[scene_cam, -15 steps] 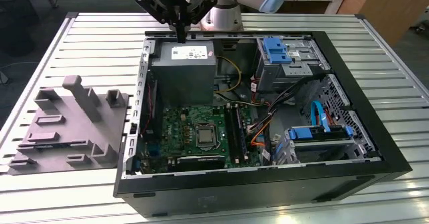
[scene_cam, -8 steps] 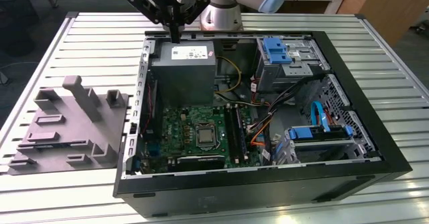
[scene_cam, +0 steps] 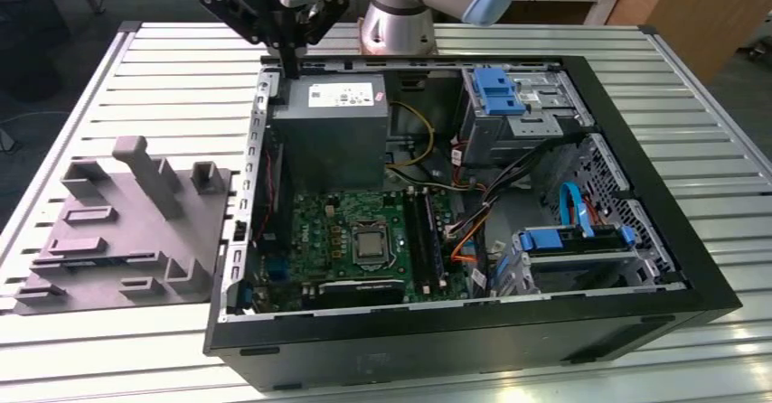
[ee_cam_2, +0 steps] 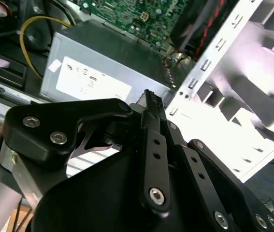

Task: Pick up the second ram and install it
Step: 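Reach for the second ram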

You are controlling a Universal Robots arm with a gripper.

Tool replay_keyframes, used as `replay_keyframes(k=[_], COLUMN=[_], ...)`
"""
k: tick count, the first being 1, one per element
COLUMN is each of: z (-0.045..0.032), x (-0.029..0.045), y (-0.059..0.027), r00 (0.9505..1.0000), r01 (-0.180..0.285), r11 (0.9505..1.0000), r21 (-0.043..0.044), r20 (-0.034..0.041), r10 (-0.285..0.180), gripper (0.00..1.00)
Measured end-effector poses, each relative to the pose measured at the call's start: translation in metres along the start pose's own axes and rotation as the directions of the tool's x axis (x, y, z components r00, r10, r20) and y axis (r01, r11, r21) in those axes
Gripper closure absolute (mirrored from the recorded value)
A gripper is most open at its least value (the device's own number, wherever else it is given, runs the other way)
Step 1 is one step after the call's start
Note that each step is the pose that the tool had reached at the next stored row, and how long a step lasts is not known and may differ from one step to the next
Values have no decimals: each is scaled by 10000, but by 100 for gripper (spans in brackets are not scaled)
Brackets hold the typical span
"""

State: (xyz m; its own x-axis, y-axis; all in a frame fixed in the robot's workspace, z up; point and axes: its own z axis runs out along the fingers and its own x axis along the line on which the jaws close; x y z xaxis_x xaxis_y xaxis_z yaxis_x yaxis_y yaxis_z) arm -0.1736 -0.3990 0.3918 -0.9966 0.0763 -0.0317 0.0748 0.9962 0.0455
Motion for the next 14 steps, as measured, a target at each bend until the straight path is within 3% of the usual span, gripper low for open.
replay_keyframes(k=[8,14], z=[-1,-3], x=[248,385], y=[-19,-29], r00=[10000,10000], r01=[4,5], r11=[10000,10000], r21=[-6,-8], r20=[68,93], r10=[-4,-5], gripper=[89,89])
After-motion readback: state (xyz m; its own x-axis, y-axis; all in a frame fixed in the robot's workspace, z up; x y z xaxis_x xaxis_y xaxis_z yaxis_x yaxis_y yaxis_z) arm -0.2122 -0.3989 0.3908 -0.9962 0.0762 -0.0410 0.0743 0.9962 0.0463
